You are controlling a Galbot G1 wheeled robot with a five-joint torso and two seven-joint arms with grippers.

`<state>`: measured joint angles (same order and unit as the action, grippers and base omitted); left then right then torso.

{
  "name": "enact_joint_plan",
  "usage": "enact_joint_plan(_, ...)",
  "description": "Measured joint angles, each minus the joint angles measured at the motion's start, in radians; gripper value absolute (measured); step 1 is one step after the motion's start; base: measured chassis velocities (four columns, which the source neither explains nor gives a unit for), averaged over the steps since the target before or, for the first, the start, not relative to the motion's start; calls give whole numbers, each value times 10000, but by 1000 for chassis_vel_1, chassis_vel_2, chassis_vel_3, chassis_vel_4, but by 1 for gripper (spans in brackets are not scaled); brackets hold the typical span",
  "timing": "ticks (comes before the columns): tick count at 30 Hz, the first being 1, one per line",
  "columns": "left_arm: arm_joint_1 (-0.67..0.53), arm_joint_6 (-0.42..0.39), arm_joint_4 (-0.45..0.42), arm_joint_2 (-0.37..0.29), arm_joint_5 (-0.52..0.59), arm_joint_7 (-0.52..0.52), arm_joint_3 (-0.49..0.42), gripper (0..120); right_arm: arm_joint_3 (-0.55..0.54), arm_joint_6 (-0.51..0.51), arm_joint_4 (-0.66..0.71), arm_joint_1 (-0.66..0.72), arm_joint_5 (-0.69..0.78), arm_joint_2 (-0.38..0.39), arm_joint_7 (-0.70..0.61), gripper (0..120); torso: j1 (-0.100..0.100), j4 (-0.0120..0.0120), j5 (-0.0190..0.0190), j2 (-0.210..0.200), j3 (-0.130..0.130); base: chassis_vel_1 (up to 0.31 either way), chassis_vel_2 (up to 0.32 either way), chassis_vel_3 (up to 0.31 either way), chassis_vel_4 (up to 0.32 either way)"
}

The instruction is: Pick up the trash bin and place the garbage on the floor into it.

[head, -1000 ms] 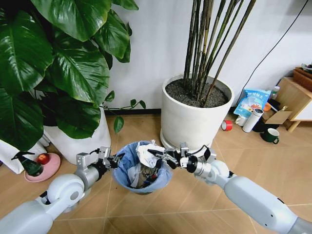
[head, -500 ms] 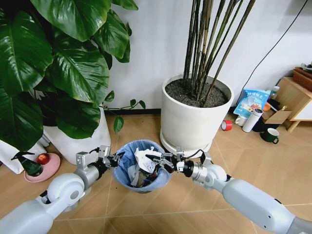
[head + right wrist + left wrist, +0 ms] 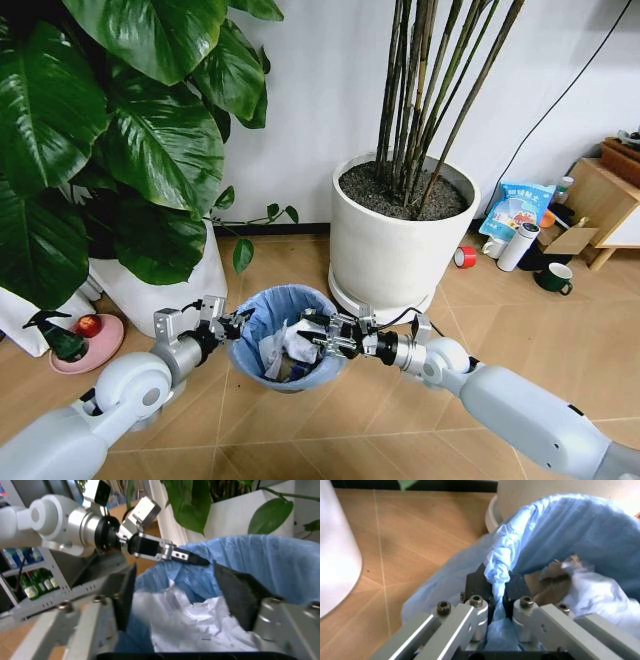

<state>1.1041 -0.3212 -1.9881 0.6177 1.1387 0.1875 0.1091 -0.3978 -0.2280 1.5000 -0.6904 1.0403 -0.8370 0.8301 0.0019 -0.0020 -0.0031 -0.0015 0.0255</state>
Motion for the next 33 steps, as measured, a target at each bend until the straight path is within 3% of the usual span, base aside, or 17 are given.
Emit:
enact_joint_plan(3, 10, -1, 29, -26, 5, -2, 4, 1, 93, 6, 98, -10, -17, 198, 3, 69, 0, -1, 1, 0, 0, 0, 0, 0, 0)
enact_joint_plan(4, 14, -1, 40, -32, 15, -3, 16, 1, 232, 6, 182, -54, -16, 287, 17, 78, 0, -3, -1, 0, -1, 0, 0, 0, 0)
enact_joint_plan(6, 15, 0, 45, -34, 23, -5, 24, 1, 317, 6, 234, -87, -5, 337, 28, 79, -1, -2, -1, 0, -1, 0, 0, 0, 0)
enact_joint_plan(10, 2, -4, 95, -37, 41, 0, 29, 1, 671, 5, 376, -204, 72, 425, 59, 98, -1, -2, 1, 0, 0, 0, 0, 0, 0)
enact_joint_plan(15, 102, -19, 120, -47, 34, 77, 86, 1, 1234, -4, 509, -604, 148, 483, -177, 100, -1, 0, 0, 0, 0, 0, 0, 0, 0)
enact_joint_plan(21, 557, -25, 118, -120, -86, 200, 434, 1, 2719, -259, 869, -1993, 43, 737, -1502, 100, -1, -1, 2, 0, -1, 0, 0, 0, 0)
enact_joint_plan(25, 1091, -5, 57, -273, -222, 291, 852, 1, 5258, -264, 1679, -4117, -467, 870, -2803, 100, -1, -5, -2, 2, -1, 0, 0, 0, 0)
enact_joint_plan(27, 1154, 0, 55, -281, -241, 291, 905, 1, 5583, -264, 1713, -4372, -596, 831, -2965, 100, -1, -5, -2, 2, -1, 0, 0, 0, 0)
enact_joint_plan(28, 1500, 24, 60, -276, -343, 302, 1253, 1, 6768, -391, 1766, -5279, -1065, 631, -3427, 100, -1, -1, 2, 2, -1, 0, 0, 0, 0)
enact_joint_plan(29, 1500, 24, 60, -276, -343, 302, 1253, 1, 6768, -391, 1766, -5279, -1065, 631, -3427, 100, -1, -1, 2, 2, -1, 0, 0, 0, 0)
enact_joint_plan(33, 1903, 48, 224, -234, -515, 268, 1635, 1, 9727, -604, 2010, -7621, -1727, -127, -2974, 100, -1, -1, 0, 2, -2, 0, 0, 0, 0)
